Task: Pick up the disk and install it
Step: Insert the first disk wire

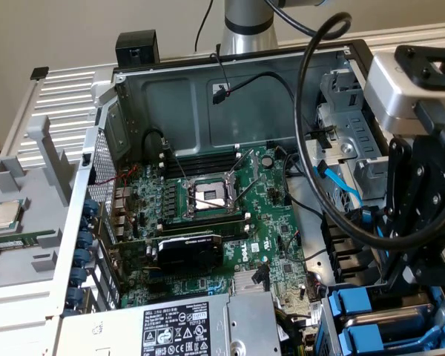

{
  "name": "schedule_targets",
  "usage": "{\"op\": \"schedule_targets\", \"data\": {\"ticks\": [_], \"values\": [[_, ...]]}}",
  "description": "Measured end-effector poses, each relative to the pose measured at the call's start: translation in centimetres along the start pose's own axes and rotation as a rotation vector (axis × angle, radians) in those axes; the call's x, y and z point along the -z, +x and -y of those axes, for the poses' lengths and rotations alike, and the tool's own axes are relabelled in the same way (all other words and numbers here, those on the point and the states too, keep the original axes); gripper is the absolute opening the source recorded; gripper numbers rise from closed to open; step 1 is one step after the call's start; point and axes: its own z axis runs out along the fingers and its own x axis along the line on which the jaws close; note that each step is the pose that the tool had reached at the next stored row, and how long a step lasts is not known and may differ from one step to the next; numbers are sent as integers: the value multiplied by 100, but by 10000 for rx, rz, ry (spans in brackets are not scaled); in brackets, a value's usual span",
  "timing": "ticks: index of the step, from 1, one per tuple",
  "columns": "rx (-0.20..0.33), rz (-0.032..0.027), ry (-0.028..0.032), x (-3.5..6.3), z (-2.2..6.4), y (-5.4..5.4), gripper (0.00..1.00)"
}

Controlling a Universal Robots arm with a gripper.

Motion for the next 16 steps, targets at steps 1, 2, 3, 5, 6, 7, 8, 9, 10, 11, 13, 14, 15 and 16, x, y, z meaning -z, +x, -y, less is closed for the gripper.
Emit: {"op": "schedule_targets", "data": {"ticks": [1, 2, 3, 5, 6, 7, 8, 9, 10, 11, 13, 14, 15, 16], "values": [[0, 0, 0, 0, 0, 0, 17], [0, 2, 1, -1, 0, 0, 17], [0, 3, 0, -2, 0, 0, 17], [-1, 4, 1, -5, 0, 0, 17], [0, 5, 2, -7, 0, 0, 17], [0, 5, 3, -7, 0, 0, 17], [0, 5, 3, -7, -1, 0, 17], [0, 7, 5, -8, -3, 0, 17], [0, 8, 4, -8, -3, 0, 17], [0, 7, 4, -8, -4, 0, 17], [-1, 10, 4, -8, -4, -1, 17], [-1, 10, 4, -8, -4, -1, 17], [-1, 9, 4, -7, -3, 0, 17], [0, 9, 3, -7, -1, 0, 17]]}}
